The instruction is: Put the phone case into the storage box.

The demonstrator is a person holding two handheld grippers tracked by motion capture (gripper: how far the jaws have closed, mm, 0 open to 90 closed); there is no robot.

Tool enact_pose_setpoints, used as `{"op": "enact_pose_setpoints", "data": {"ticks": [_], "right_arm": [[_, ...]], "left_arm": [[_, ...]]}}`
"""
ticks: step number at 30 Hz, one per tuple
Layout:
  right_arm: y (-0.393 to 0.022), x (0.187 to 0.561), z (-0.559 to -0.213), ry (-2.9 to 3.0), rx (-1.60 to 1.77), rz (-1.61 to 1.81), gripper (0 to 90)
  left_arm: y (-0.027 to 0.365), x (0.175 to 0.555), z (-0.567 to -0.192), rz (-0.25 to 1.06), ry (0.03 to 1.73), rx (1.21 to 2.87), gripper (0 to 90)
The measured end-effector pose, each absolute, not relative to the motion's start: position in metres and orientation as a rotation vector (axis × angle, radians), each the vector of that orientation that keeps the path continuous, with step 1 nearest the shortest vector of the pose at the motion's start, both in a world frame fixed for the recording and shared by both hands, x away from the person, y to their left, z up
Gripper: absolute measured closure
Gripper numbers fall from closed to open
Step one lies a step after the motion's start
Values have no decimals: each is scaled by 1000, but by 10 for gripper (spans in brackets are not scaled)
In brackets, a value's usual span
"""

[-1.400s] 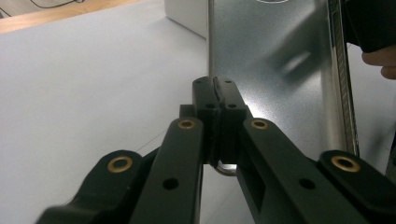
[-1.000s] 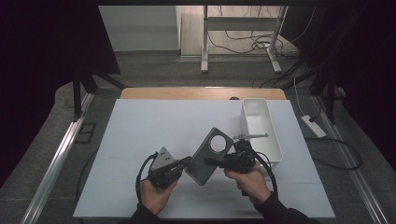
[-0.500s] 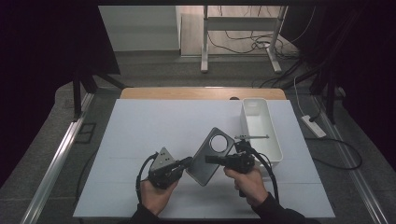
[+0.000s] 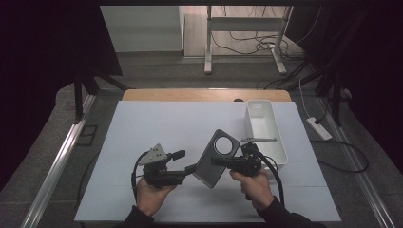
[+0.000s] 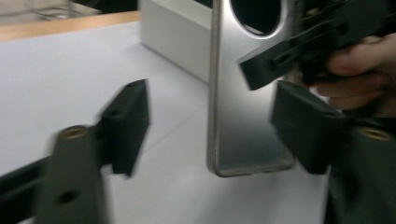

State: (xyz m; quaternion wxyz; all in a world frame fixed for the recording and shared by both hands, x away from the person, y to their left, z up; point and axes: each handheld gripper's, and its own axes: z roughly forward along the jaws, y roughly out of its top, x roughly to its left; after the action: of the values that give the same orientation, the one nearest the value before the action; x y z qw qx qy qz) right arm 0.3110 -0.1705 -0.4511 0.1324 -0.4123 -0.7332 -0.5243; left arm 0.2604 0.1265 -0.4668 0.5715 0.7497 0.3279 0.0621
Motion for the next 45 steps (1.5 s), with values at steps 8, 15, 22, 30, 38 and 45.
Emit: {"op": "enact_pose_setpoints", "data": {"ticks": [8, 15, 22, 30, 38, 45], "right_arm": [[-170, 308, -447, -2266, -1094, -1528, 855], [-171, 304, -440, -2343, -992, -1537, 855], [-168, 300, -438, -2405, -875, -1510, 855], [-162, 294, -435, -2411, -760, -1506, 855], [-153, 287, -431, -2404, -660, -1511, 855], [-150, 284, -429, -2402, -619, -1514, 855]], "left_arm": [[131, 265, -474, 20, 732, 1789, 17], [130, 268, -481, -96, 669, 1814, 0], [121, 269, -487, -183, 573, 1851, 0], [111, 269, -489, -227, 545, 1888, 0], [99, 267, -491, -264, 521, 1926, 0], [94, 266, -489, -256, 530, 1968, 0]]}}
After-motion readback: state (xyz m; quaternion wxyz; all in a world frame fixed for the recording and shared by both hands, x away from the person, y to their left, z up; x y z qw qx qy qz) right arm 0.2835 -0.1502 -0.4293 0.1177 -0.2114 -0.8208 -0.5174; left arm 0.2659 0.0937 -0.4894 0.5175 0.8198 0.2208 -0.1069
